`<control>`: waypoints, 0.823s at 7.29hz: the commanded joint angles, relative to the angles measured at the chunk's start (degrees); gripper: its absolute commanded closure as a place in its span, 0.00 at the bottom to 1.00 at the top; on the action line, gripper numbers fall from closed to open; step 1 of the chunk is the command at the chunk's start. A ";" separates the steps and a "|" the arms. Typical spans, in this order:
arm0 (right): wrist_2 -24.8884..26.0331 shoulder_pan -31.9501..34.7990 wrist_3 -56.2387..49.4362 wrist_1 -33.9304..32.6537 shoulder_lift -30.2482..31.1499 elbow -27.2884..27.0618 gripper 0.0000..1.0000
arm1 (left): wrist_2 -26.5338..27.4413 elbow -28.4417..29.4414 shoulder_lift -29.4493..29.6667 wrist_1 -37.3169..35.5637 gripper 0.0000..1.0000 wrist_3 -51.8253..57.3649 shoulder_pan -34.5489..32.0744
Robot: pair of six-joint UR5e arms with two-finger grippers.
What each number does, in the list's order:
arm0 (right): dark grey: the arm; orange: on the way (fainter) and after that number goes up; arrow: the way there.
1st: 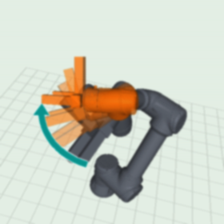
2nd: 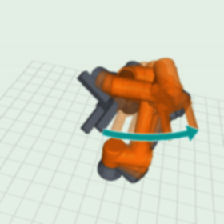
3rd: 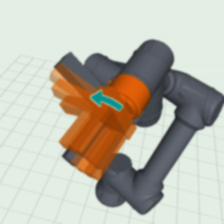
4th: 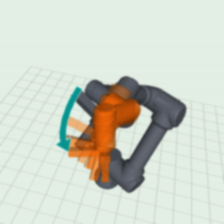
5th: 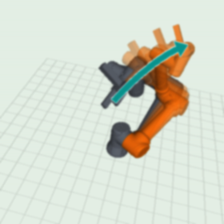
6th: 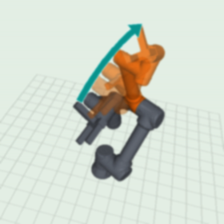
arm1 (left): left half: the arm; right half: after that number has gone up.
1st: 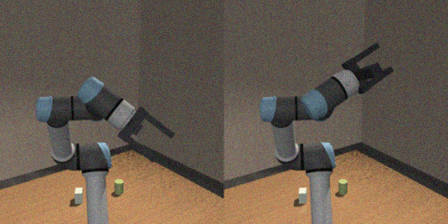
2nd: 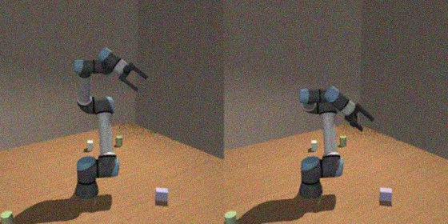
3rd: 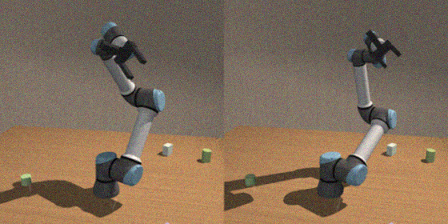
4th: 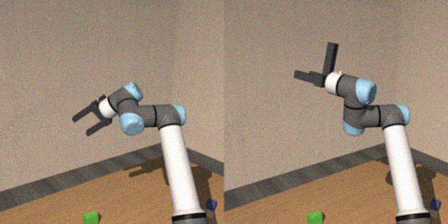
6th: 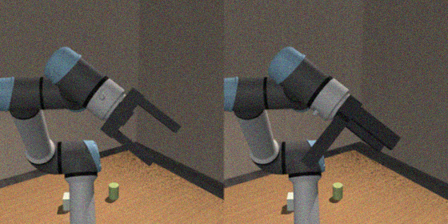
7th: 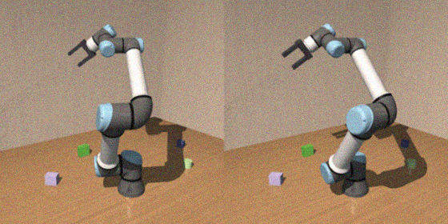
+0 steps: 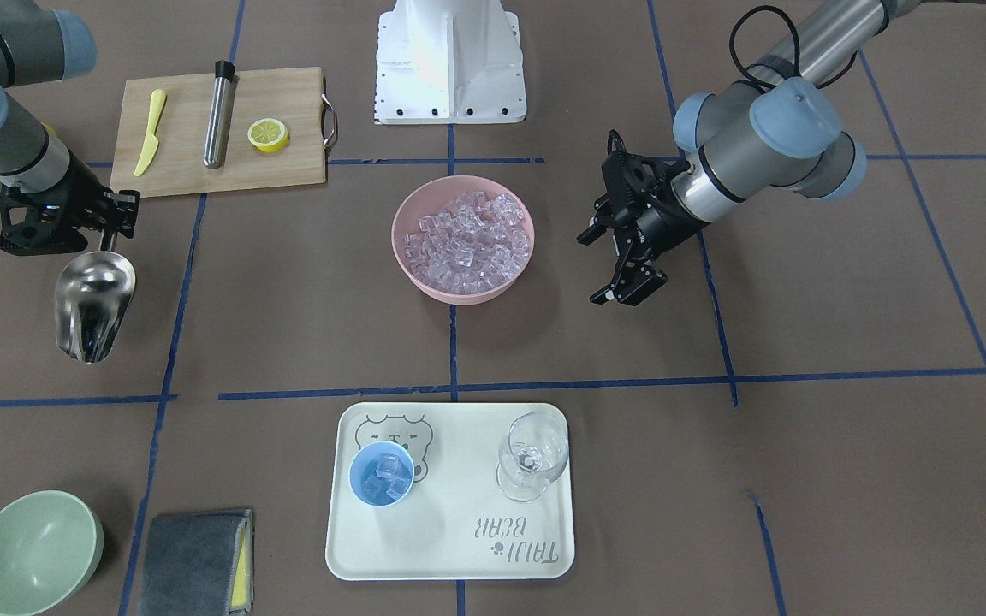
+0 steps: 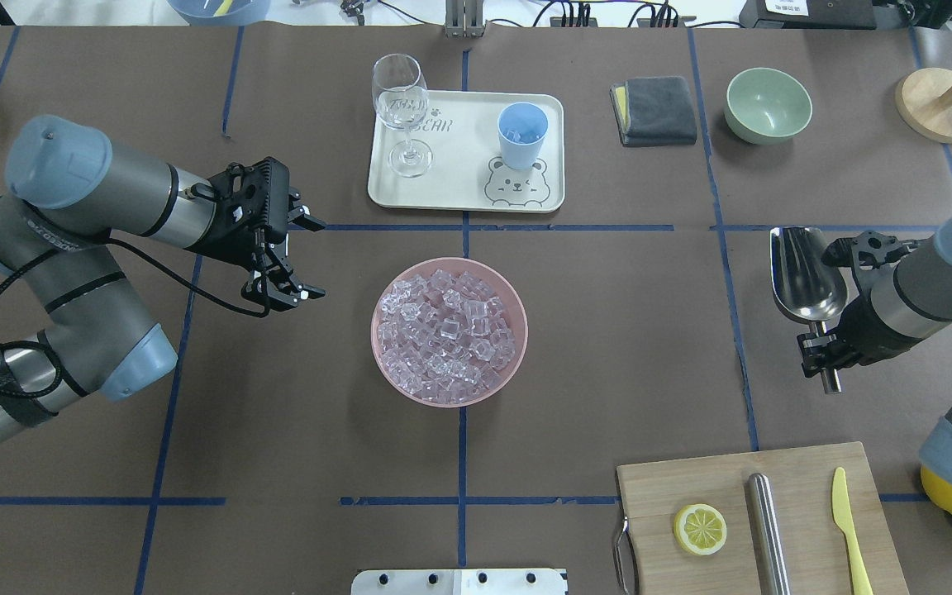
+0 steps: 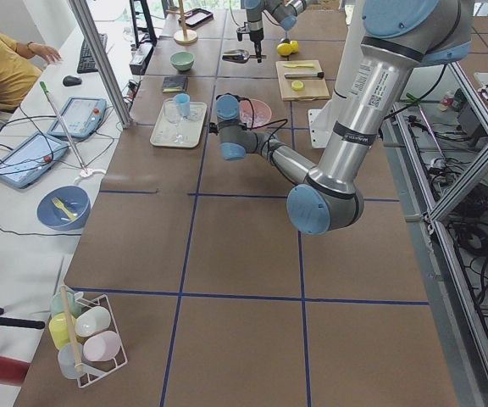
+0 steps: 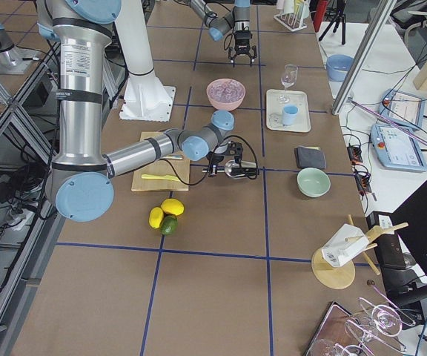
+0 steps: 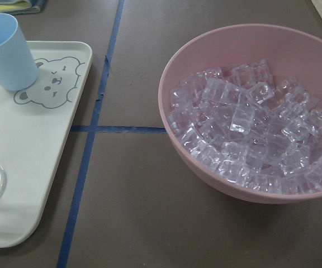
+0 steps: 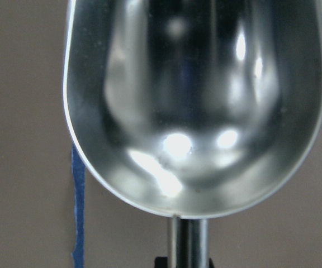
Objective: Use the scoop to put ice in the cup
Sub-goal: 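Carry the empty scoop back toward its spot near the right arm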
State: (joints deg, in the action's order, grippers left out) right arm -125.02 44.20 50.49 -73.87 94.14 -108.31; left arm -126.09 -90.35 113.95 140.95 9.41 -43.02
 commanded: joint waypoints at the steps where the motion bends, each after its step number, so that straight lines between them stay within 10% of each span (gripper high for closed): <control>1: -0.92 -1.04 1.10 2.76 0.87 1.26 1.00 | -0.03 0.00 -0.04 -0.14 0.00 0.00 -0.40; 6: -2.77 -1.40 1.19 1.88 0.87 2.13 1.00 | -0.03 0.00 0.05 -0.14 0.00 0.00 -0.31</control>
State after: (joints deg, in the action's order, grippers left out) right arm -127.45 42.85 51.68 -71.96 95.01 -106.68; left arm -126.10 -90.35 113.98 140.80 9.40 -43.35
